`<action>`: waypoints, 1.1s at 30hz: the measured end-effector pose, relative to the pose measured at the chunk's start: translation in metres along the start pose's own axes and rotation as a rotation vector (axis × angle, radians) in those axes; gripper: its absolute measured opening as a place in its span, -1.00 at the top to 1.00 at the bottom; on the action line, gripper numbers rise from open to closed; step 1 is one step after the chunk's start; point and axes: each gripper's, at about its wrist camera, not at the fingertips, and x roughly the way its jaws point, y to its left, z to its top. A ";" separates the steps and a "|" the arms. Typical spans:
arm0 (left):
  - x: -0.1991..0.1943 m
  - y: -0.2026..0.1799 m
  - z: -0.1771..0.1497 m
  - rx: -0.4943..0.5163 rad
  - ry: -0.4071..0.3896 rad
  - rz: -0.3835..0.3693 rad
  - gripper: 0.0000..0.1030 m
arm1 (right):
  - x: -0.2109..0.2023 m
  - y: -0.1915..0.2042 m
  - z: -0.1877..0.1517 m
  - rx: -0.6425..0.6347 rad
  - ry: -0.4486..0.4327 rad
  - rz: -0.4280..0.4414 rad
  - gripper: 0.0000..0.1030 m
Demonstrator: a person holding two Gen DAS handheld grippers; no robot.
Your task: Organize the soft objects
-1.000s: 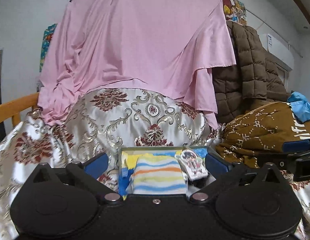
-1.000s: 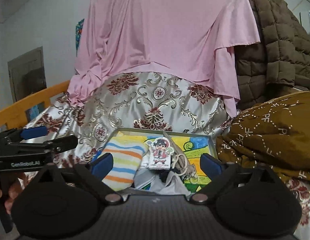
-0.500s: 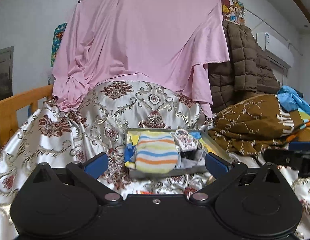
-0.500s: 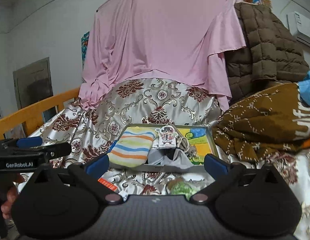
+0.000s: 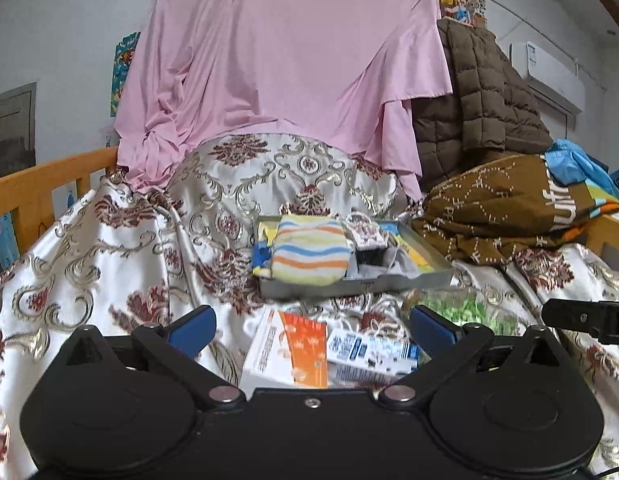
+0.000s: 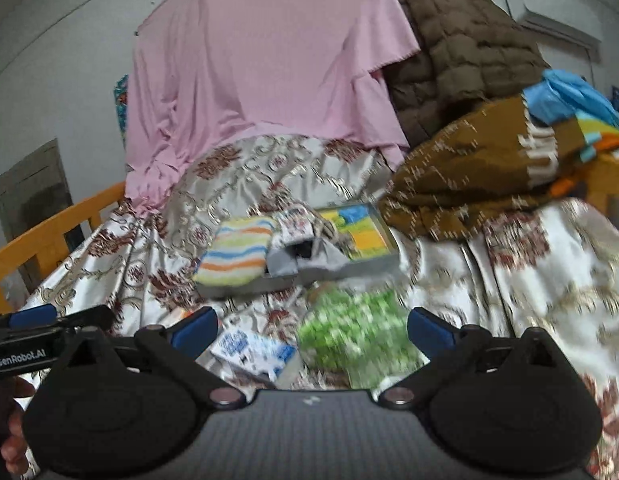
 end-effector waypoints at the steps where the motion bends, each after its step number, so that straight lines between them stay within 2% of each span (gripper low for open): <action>1: -0.001 -0.001 -0.003 0.003 0.003 0.001 -0.99 | -0.001 -0.002 -0.004 0.000 0.006 -0.005 -1.00; 7: -0.004 -0.006 -0.017 0.020 0.050 0.014 -0.99 | -0.008 -0.003 -0.020 -0.008 0.022 -0.022 -1.00; 20: -0.001 -0.014 -0.029 0.011 0.119 0.043 -0.99 | -0.010 0.000 -0.033 -0.059 0.013 0.008 -1.00; 33: 0.002 -0.017 -0.038 0.021 0.152 0.061 -0.99 | 0.001 -0.001 -0.053 -0.070 0.073 0.008 -1.00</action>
